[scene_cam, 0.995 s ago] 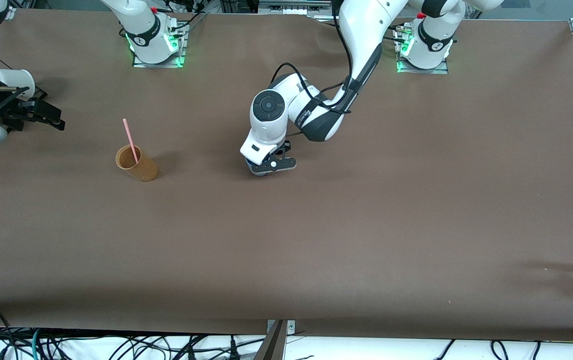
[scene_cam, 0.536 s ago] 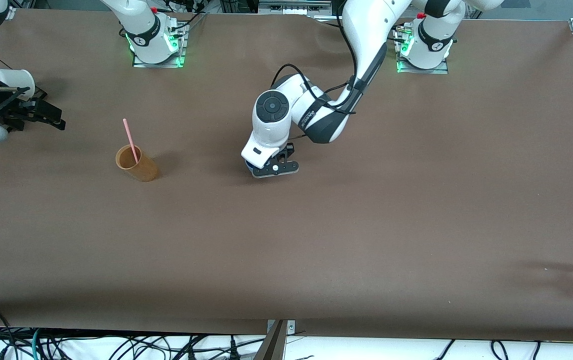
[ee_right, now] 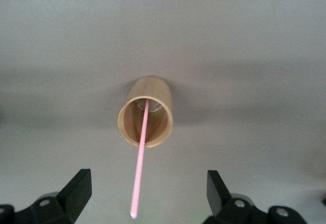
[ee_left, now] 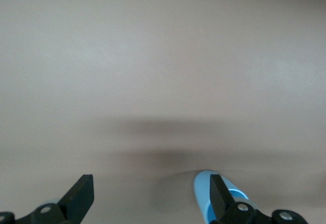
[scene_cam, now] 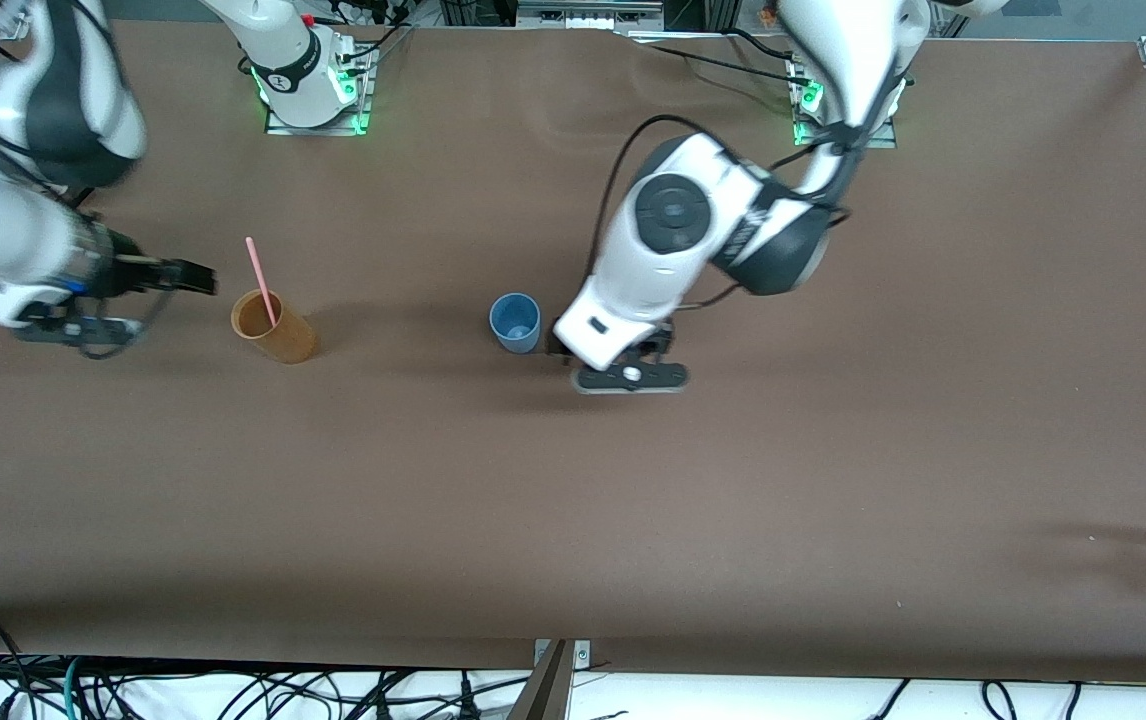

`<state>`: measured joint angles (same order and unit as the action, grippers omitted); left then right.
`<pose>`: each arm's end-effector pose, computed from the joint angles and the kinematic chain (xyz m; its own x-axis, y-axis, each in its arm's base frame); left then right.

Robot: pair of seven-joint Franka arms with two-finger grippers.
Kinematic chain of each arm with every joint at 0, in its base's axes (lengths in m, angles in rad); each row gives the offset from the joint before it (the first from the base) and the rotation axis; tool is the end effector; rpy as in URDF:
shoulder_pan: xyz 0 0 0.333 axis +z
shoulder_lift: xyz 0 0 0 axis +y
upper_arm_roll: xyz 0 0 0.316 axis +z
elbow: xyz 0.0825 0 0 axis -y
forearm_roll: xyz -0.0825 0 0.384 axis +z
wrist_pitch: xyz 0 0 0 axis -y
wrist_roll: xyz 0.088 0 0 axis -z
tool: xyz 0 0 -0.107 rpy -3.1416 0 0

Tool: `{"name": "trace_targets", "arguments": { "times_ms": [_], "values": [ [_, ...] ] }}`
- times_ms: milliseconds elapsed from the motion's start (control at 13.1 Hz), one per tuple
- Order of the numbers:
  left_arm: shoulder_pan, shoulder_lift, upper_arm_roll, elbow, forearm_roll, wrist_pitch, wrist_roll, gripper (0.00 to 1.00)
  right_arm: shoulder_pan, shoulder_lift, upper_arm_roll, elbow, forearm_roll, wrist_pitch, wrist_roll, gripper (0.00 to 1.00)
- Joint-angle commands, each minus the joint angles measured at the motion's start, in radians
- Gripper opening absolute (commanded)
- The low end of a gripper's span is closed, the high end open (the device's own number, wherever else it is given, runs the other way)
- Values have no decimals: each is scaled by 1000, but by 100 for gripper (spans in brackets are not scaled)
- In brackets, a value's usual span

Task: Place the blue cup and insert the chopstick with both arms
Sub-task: 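Pull the pink chopstick from the tan cup with the right gripper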

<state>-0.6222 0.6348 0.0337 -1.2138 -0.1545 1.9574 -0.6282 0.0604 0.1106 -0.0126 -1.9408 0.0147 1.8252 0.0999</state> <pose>0.6103 -0.4274 0.4165 0.9965 0.0833 0.0101 0.0805 -0.9829 0.1659 0.5566 0.0280 0.4096 0.9728 -0.0572 -0.2243 -0.0562 -0.9984 0.0108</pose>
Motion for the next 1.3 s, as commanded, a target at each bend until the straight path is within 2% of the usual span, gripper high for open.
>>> {"name": "trace_targets", "arguments": {
  "times_ms": [0, 153, 230, 383, 536, 689, 766, 919, 1072, 1225],
  "values": [
    [102, -98, -11, -38, 0, -98, 115, 100, 7, -60, 64, -191, -21, 130, 159, 100],
    [207, -154, -12, -39, 0, -205, 273, 100, 7, -55, 77, -266, -42, 203, 188, 99],
    [258, -183, -12, -39, 0, -266, 353, 100, 6, -48, 77, -274, -53, 204, 187, 94],
    [355, -237, -14, -46, 18, -346, 407, 100, 6, -37, 77, -283, -68, 201, 181, 72],
    [407, -303, -47, -97, 119, -359, 444, 100, 6, -37, 77, -288, -68, 198, 176, 46],
    [476, -352, -93, -130, 177, -391, 462, 100, 6, -34, 77, -288, -68, 197, 175, 32],
    [505, -380, -101, -144, 176, -415, 463, 100, 6, -34, 77, -285, -68, 188, 173, 29],
    [539, -434, -103, -159, 165, -484, 466, 100, 6, -28, 75, -285, -68, 181, 155, 11],
    [574, -483, -103, -159, 165, -525, 463, 100, 6, -28, 72, -280, -68, 180, 124, 0],
    [627, -497, -103, -165, 164, -563, 488, 100, 4, -28, 69, -256, -68, 137, 112, 0]
  ]
}}
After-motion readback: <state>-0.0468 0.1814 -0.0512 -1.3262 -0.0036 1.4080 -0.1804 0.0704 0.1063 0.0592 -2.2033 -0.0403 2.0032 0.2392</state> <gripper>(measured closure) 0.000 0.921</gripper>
